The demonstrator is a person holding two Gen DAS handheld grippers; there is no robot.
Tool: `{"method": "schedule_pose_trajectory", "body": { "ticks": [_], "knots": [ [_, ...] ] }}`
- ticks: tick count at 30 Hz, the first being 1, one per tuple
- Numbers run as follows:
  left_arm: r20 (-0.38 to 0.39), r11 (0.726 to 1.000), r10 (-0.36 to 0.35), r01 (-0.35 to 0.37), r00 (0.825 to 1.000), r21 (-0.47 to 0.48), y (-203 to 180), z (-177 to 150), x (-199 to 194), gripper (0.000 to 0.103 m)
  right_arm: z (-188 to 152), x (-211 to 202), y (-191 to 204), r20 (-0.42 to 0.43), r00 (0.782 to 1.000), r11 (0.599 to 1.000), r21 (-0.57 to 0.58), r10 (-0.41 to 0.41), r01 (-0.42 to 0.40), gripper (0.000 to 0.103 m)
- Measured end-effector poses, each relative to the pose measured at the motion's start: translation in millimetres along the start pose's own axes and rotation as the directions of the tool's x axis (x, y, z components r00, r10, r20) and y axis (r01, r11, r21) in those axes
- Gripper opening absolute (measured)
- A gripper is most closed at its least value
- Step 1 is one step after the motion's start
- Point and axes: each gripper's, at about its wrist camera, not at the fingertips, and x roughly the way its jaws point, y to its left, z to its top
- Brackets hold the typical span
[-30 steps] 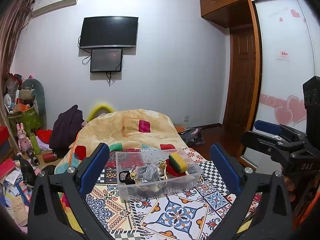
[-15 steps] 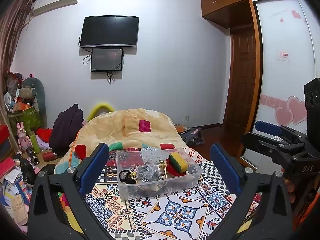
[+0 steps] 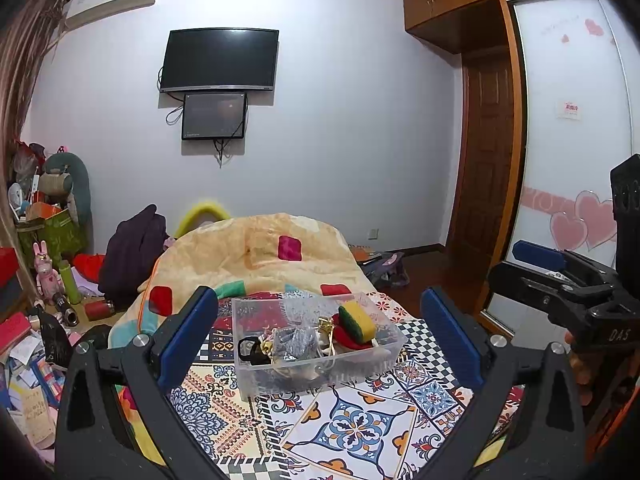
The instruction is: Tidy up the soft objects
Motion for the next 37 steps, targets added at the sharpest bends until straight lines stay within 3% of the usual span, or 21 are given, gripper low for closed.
{"method": "schedule_pose_trajectory", "body": {
  "ticks": [37],
  "knots": [
    [-0.016,1.0,-0.015,0.015,1.0,0.014,-6.4,2.3,-1.7,0.103,-2.6,3.7,-1.5,-0.016,1.0,1.0,0.0,-0.001,0.001,0.103]
  ]
}}
